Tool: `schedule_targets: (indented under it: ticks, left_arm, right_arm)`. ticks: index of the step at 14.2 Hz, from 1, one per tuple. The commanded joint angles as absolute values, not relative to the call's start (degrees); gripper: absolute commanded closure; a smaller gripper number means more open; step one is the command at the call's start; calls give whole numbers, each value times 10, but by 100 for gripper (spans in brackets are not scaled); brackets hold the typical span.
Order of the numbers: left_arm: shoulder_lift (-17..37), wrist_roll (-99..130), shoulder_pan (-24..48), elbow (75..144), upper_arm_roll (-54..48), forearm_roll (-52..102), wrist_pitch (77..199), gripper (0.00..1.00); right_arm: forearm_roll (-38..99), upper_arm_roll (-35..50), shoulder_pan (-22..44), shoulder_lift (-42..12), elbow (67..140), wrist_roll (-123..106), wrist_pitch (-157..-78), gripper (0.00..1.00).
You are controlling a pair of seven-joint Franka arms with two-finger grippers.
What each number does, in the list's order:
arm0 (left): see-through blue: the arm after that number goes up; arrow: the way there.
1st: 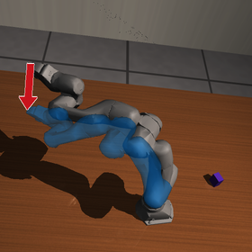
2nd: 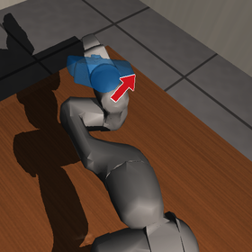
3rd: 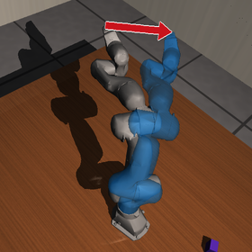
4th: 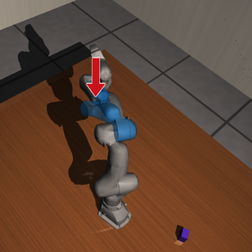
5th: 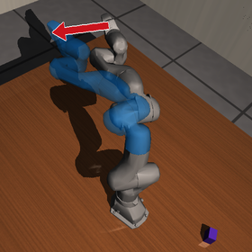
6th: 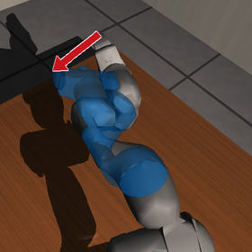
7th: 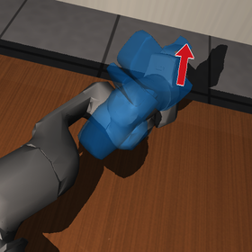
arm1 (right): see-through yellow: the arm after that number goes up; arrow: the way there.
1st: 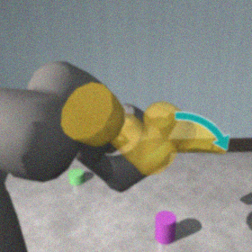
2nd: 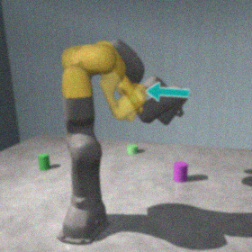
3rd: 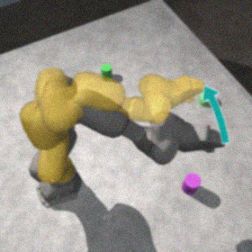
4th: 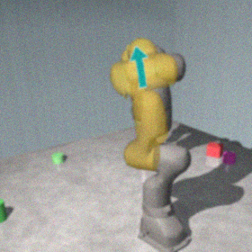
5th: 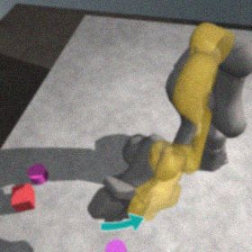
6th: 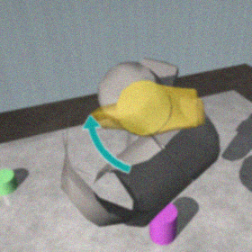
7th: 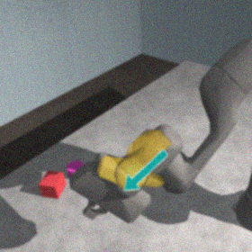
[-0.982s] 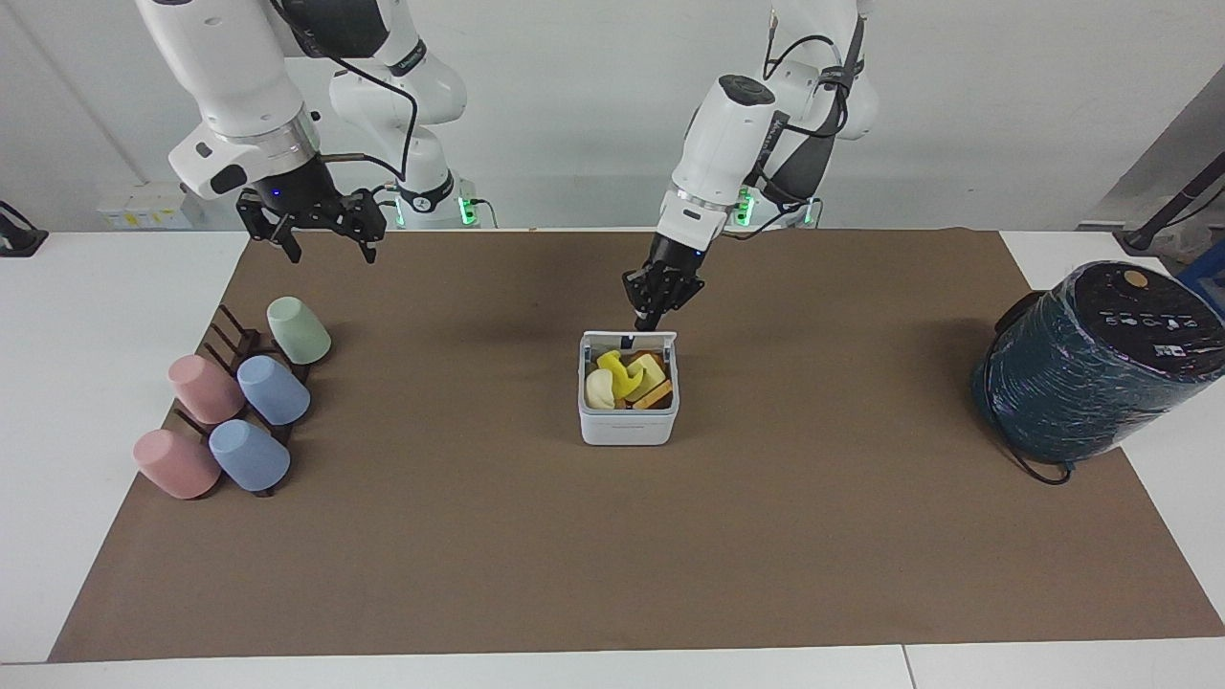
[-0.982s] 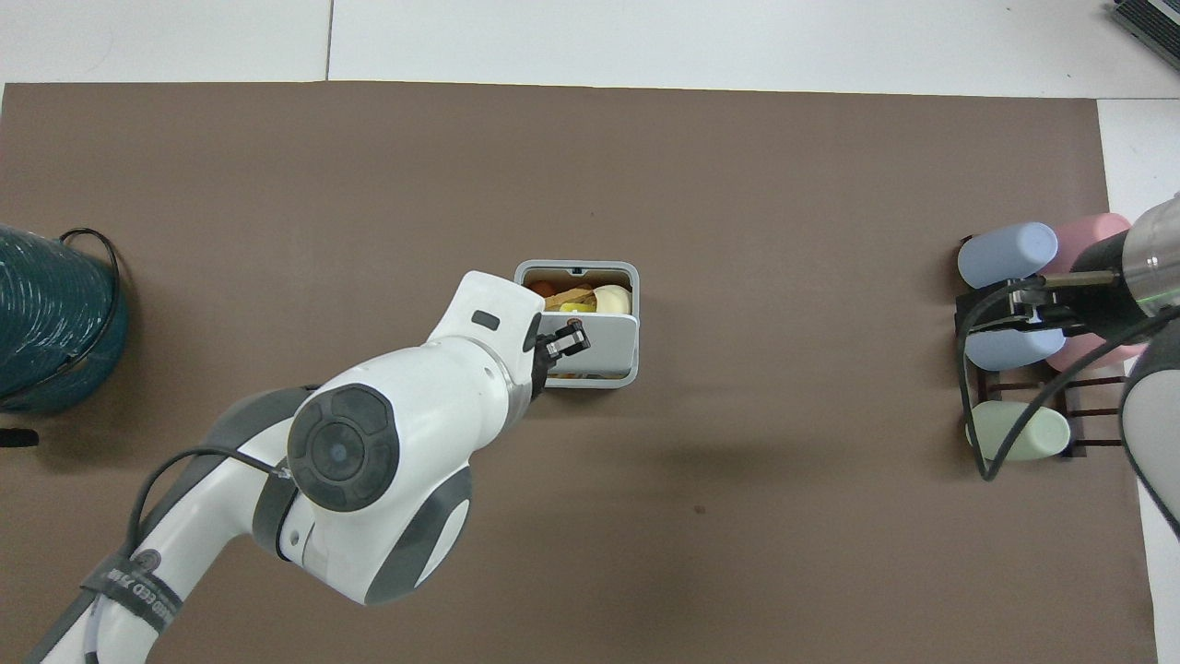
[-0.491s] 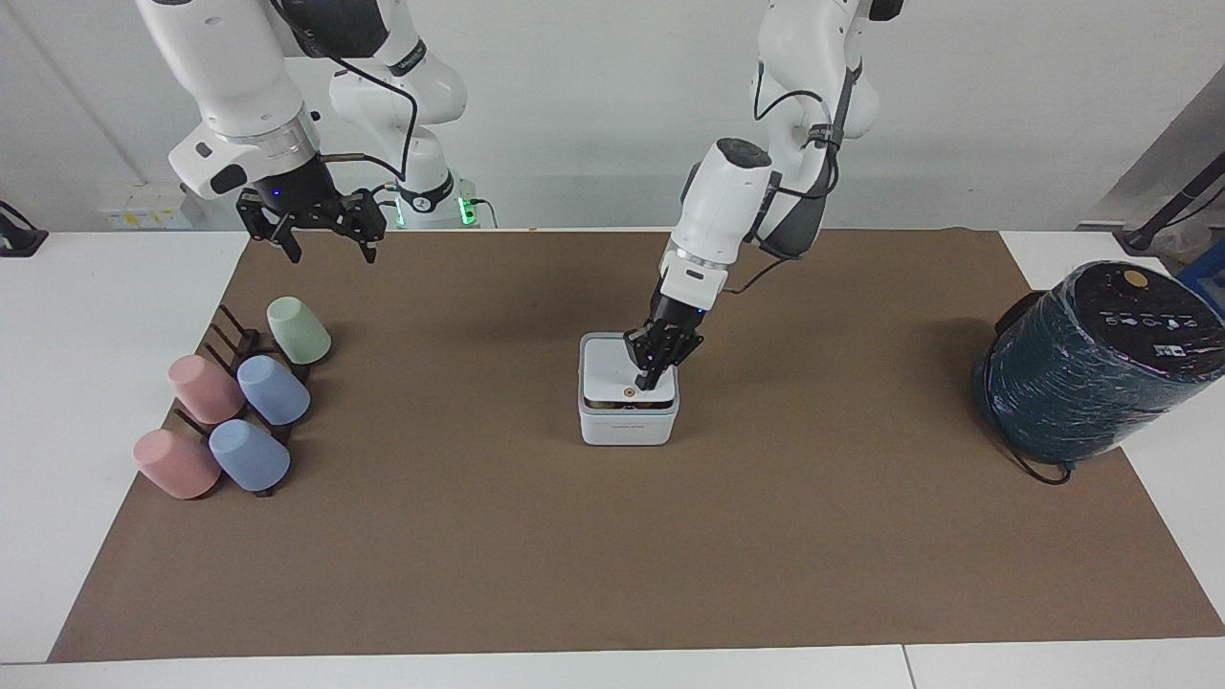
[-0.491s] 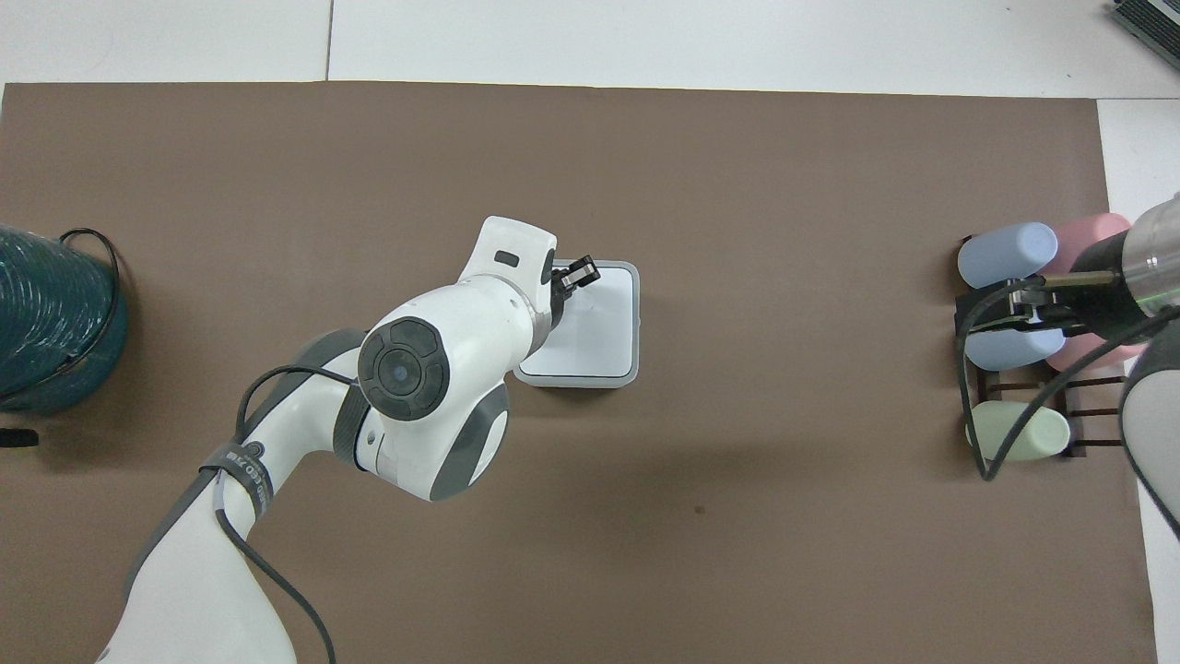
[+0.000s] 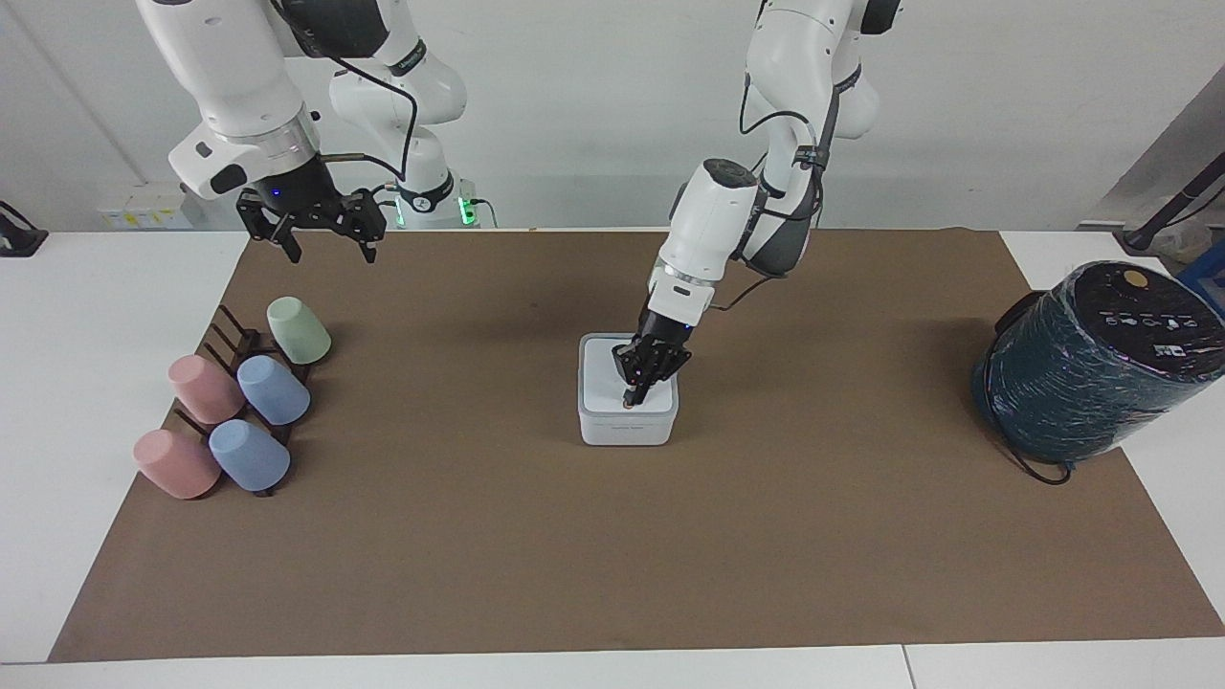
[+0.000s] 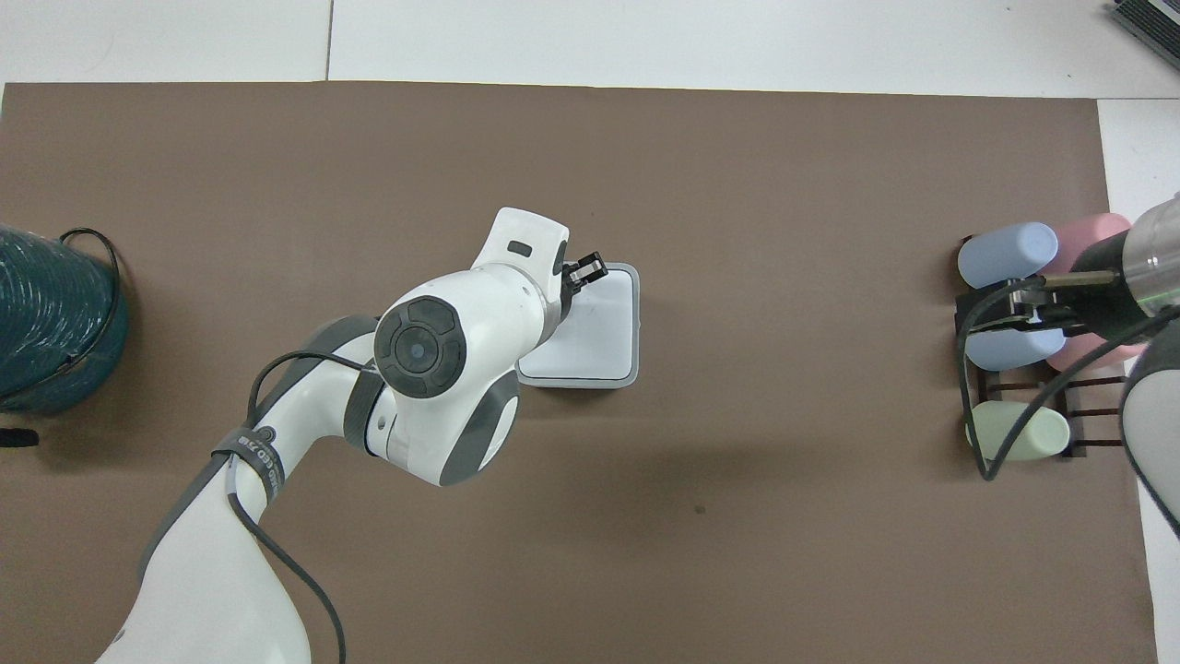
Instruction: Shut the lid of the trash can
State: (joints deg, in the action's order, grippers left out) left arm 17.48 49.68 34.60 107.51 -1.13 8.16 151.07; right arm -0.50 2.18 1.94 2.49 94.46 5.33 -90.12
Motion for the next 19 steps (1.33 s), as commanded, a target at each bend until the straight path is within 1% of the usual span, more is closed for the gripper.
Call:
schedule_targets:
  ticks: [1,4,6,7,9,11,12,14,15,16,17,19]
  left_arm:
    - [184,484,344,1000,-5,59,1343,82]
    - [161,456,325,958,-4,58,1225,81]
    - [140,440,322,958,-2,58,1181,78]
    - [126,427,307,956,1,58,1144,77]
    - [92,357,266,932,2,58,1035,75]
    - [49,236,189,924,2,59,964,68]
    - [30,176,153,924,3,59,945,61]
    - [9,67,83,924,2,57,905,43]
    - [4,31,56,924,3,56,899,29]
    - [-3,12,35,924,2,48,899,10]
    - [-8,-8,21,924,1,34,901,0]
    - [-10,-31,15,923,4,-3,900,0]
  right_arm:
    - [2,20,18,39,961,43,-911,0]
    - [2,20,18,39,961,43,-911,0]
    - [2,20,18,39,961,43,-911,0]
    - [2,20,18,39,961,43,-911,0]
    - [2,20,18,39,961,43,-911,0]
    - [2,20,18,39,961,43,-911,0]
    - [2,20,18,39,961,43,-911,0]
    - [2,20,18,39,961,43,-911,0]
    - [2,20,18,39,961,43,-911,0]
    - [2,20,18,39,961,43,-911,0]
    - [2,20,18,39,961,43,-911,0]
    - [2,20,18,39,961,43,-911,0]
